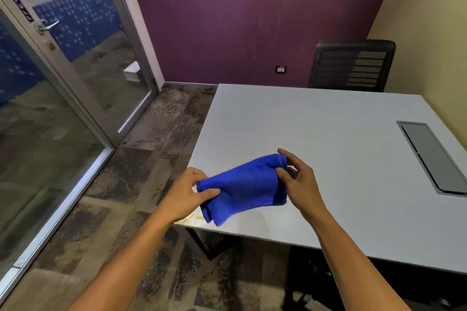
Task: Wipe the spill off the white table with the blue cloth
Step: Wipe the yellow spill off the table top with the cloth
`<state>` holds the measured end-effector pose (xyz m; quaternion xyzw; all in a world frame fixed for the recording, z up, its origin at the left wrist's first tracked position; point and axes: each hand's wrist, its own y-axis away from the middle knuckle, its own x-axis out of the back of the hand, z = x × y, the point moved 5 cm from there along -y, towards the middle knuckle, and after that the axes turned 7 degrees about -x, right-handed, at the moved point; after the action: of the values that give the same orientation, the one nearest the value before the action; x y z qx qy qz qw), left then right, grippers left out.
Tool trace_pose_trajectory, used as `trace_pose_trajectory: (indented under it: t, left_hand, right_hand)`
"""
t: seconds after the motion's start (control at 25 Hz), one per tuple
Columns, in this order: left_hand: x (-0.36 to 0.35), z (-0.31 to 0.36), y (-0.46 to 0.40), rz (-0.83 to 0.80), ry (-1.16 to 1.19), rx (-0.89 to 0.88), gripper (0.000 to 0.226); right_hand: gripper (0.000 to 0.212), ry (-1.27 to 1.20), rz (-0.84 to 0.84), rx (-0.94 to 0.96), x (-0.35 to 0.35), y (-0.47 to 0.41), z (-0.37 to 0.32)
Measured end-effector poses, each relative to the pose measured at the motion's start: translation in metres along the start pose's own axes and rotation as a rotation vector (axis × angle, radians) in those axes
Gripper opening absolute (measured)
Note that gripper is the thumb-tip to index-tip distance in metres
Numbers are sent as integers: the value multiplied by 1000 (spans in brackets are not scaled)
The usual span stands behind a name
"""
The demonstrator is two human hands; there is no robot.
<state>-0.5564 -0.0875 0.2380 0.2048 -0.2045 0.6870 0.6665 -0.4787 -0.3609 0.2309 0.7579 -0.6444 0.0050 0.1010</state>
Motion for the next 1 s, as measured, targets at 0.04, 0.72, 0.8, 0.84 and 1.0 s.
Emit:
trace_pose_trajectory:
  t: [0.04,0.72,0.8,0.84,1.0]
  left_hand:
    - [-2,-2,5,-25,146,27,15]
    - [-16,-93,41,-179,857,365,31]
    - [-7,-106,39,-307,759,345,26]
    - [-3,-112,38,-368,701,336,24]
    - [5,-132,27,-483,291,241,31]
  right_hand:
    - [44,3,33,-9,-3,0,1]
    - [91,143,-129,-368,-122,79,70]
    - [70,147,-360,-396,-139,88,74]
    - [57,178,-474,-406,-150,93,79]
    - [39,197,-553,-473,-179,102,101]
